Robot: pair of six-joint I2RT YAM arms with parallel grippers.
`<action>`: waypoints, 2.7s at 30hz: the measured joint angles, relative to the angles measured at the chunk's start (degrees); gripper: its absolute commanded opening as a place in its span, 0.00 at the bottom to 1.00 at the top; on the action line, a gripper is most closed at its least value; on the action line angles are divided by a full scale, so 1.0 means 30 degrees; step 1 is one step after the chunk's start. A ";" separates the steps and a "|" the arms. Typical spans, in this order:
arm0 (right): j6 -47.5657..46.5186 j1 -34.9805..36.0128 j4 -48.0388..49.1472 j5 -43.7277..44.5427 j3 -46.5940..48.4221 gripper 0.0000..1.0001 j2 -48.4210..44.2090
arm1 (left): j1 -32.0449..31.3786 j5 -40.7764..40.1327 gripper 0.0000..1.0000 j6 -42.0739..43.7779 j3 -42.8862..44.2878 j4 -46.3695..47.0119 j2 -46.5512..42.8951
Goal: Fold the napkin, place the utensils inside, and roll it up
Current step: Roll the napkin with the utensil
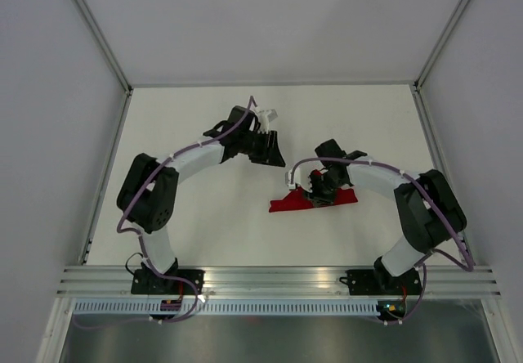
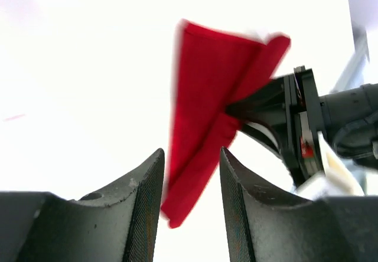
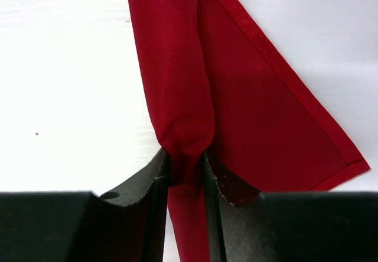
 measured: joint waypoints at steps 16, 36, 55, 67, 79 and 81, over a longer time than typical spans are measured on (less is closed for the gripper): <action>-0.3504 -0.2572 -1.0601 -0.4838 0.8604 0.16 0.8153 | -0.3366 -1.0061 0.49 -0.0182 -0.9697 0.7635 -0.7788; -0.3723 -0.2922 -1.5832 -0.5654 1.0484 0.16 1.1497 | -1.2917 -1.5620 0.52 0.9347 -0.7082 0.9173 -0.2011; -0.3548 -0.3038 -1.6568 -0.5661 1.0987 0.18 1.2145 | -1.3515 -1.7602 0.23 1.2568 -0.5595 0.9573 0.0882; -0.3089 -0.3293 -1.7245 -0.5515 1.1570 0.57 1.2065 | -1.3311 -1.7048 0.02 1.2961 -0.5595 0.9828 0.1042; -0.2193 -0.5610 -1.5249 -0.5829 1.3996 0.98 0.9027 | -1.2196 -1.4571 0.02 1.2910 -0.4816 0.8575 0.1042; -0.1814 -0.6244 -1.4812 -0.5974 1.3996 0.97 0.8247 | -1.1905 -1.3930 0.02 1.2786 -0.4524 0.8087 0.1056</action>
